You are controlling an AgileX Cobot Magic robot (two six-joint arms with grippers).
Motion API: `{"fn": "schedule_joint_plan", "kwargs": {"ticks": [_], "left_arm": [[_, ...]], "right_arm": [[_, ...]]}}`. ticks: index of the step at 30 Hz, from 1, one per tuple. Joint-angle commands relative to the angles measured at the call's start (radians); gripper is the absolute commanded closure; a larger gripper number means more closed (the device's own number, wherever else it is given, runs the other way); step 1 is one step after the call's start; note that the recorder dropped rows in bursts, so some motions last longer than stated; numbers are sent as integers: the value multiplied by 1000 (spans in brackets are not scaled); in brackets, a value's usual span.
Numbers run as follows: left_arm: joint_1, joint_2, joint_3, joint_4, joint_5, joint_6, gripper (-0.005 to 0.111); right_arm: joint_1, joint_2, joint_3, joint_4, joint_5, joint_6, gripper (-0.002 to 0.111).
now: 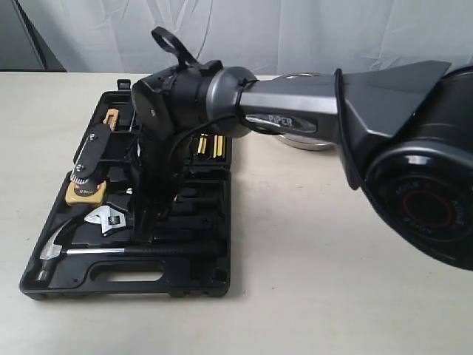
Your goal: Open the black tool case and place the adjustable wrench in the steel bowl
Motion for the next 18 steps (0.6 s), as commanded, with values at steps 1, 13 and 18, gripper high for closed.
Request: {"fn": "schedule_joint_plan", "kwargs": {"ticks": [1,13,18], "left_arm": [[3,-6,5,1,1,1,107],[3,-6,5,1,1,1,107],[3,-6,5,1,1,1,107]], "right_arm": [[31,2,-4,-48,-48,-12,59],[35,5,-4,-63,-48,-15,60],[35,5,-4,-63,-53,-24,60]]}}
